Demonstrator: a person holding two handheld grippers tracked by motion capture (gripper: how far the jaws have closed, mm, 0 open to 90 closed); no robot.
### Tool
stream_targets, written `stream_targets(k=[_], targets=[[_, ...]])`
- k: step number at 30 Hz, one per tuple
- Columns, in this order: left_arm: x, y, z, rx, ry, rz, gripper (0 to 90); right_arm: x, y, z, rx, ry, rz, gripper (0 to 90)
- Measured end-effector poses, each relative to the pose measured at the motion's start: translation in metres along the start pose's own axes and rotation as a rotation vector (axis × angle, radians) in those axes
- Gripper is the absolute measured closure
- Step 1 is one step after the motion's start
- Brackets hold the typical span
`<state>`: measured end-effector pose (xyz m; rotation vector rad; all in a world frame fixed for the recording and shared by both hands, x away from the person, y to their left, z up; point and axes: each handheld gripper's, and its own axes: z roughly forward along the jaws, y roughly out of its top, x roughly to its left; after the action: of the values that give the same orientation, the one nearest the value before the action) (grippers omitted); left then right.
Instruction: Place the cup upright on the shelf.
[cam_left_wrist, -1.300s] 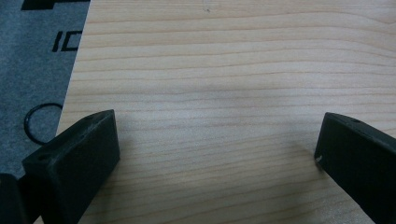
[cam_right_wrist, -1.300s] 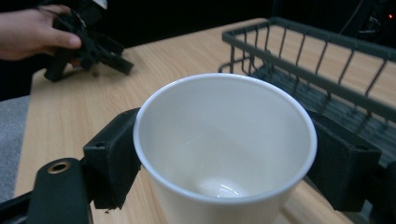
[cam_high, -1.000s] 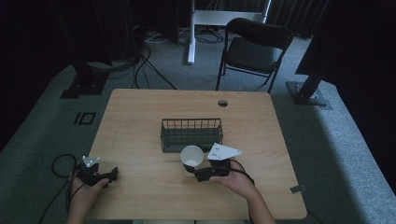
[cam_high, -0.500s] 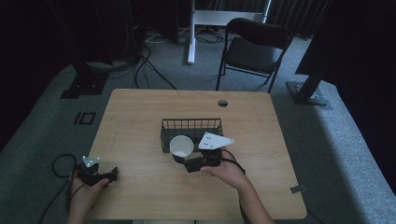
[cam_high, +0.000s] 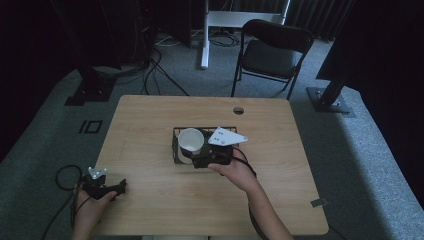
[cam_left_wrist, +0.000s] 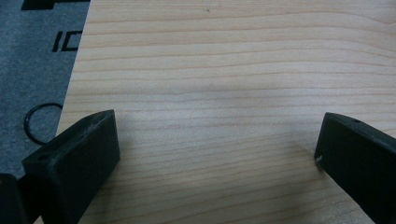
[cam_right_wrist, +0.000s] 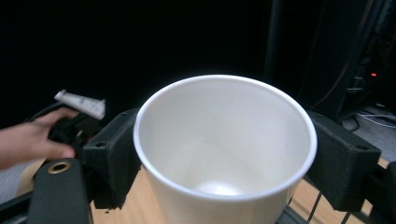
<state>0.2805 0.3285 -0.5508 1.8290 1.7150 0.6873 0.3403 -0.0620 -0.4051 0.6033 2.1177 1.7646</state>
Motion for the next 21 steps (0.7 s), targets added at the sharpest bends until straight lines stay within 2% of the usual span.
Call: stream_targets(k=[1,2,4,5,9,11,12,14,17,21], targets=[[0.0,0.0,0.0,-0.002,0.0,0.0,0.3,-0.001,0.001,0.003,0.005,-0.015,-0.01,19.0],[0.0,0.0,0.0,-0.001,0.0,0.0,0.3,-0.003,0.003,0.007,0.002,-0.054,-0.007,19.1],[0.0,0.0,0.0,-0.001,0.0,0.0,0.3,-0.004,0.004,0.009,0.002,-0.07,-0.006,19.1],[0.0,0.0,0.0,-0.001,0.0,0.0,0.3,-0.007,0.005,0.012,-0.007,-0.107,0.009,19.0],[0.0,0.0,0.0,0.001,0.0,0.0,0.3,-0.011,0.008,0.017,-0.018,-0.156,0.033,19.1],[0.0,0.0,0.0,0.0,0.0,0.0,0.3,-0.015,0.008,0.021,-0.023,-0.2,0.037,19.0],[0.0,0.0,0.0,-0.001,0.0,0.0,0.3,-0.018,0.007,0.025,-0.021,-0.237,0.052,19.1],[0.0,0.0,0.0,-0.001,0.0,0.0,0.3,-0.019,0.006,0.027,-0.016,-0.25,0.056,19.1],[0.0,0.0,0.0,-0.001,0.0,0.0,0.3,-0.024,0.001,0.036,0.003,-0.311,0.067,19.1],[0.0,0.0,0.0,-0.001,0.0,-0.001,0.3,-0.027,-0.004,0.042,0.018,-0.341,0.07,19.1]])
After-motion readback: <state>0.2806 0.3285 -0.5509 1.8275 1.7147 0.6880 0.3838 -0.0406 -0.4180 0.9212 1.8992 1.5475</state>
